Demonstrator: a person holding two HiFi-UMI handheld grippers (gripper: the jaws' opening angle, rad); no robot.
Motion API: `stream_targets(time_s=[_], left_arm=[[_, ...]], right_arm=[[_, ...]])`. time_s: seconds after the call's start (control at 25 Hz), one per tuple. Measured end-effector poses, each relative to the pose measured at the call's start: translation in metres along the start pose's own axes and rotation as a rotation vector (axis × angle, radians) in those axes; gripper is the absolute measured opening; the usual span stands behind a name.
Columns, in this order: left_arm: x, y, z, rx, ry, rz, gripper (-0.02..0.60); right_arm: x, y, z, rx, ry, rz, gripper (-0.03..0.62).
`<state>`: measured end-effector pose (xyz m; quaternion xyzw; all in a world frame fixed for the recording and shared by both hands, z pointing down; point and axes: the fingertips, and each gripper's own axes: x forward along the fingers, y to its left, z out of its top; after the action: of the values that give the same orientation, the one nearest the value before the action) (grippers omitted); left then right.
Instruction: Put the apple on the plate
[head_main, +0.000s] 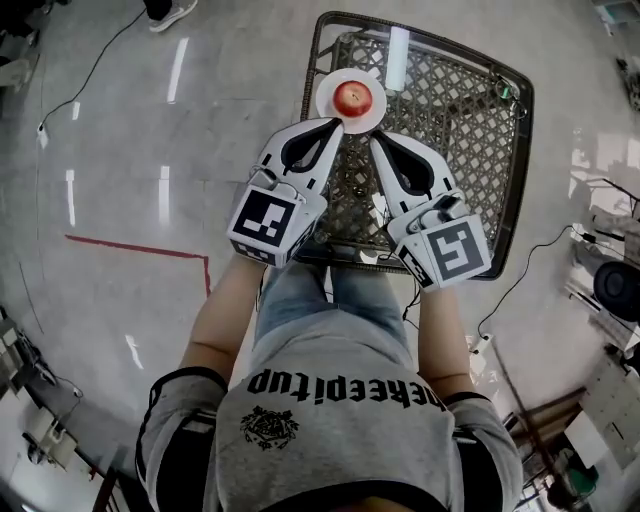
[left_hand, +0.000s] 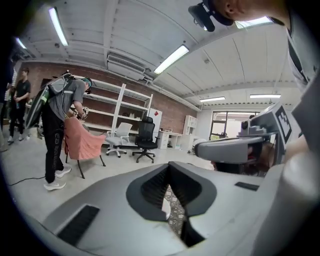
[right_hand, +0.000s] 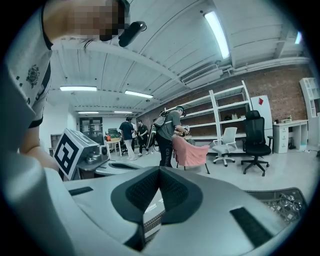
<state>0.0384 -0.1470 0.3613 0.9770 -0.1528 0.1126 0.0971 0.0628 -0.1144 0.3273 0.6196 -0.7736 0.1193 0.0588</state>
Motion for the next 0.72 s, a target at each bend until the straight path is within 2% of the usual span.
stream_targets(time_s=[0.72], left_arm=[[-0.06,-0.034,0.062,0.102,-0.085,-0.077,0.032]], right_arm=[[-0.027,0.053,0.043,-0.025,-0.081,-0.011,-0.002]])
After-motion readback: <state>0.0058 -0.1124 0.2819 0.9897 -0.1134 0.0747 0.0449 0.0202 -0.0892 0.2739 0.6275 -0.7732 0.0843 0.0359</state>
